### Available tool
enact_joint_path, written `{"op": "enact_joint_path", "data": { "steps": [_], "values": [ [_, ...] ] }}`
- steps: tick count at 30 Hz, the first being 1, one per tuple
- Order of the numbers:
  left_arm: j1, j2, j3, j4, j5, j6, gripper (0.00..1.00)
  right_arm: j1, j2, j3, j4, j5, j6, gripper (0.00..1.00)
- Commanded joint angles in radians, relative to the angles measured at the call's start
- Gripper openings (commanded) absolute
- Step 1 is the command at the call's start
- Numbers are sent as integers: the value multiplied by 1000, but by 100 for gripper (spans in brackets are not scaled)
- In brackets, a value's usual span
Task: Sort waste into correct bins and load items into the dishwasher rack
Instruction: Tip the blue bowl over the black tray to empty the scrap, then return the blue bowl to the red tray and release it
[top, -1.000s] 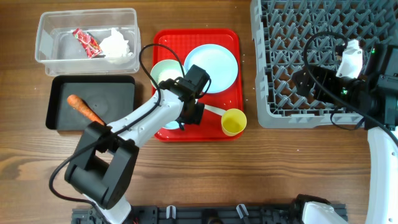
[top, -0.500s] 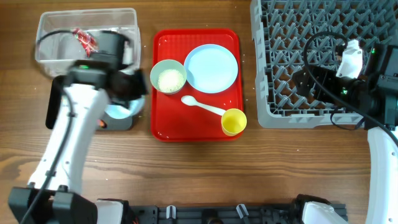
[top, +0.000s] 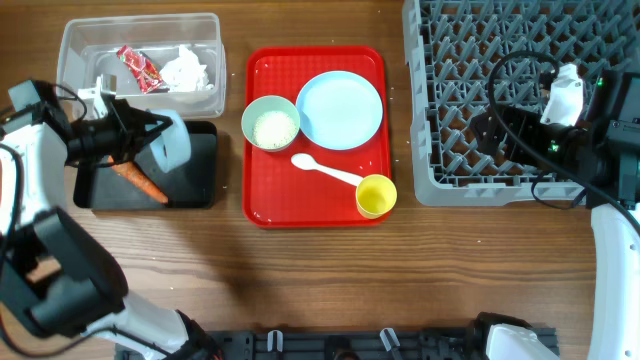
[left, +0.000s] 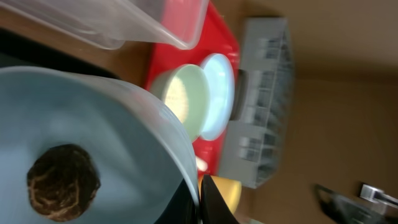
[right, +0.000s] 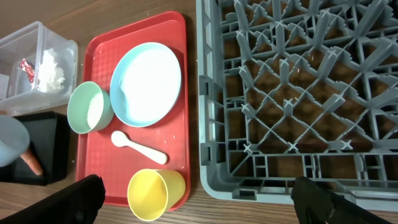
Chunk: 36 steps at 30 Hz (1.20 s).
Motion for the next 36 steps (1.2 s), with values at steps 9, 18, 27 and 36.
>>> {"op": "enact_joint_path", "data": {
  "steps": [9, 18, 27, 36],
  "values": [
    [69, 104, -7, -44, 534, 37, 4, -2, 8, 10, -2, 27, 1, 100],
    [38, 74, -6, -61, 420, 30, 4, -2, 8, 10, -2, 34, 2, 100],
    [-417, -249, -5, -21, -239, 51, 4, -2, 8, 10, 0, 34, 29, 100],
    [-1024, -158, -8, -56, -933, 19, 4, -2, 8, 10, -3, 41, 30, 100]
  ]
}}
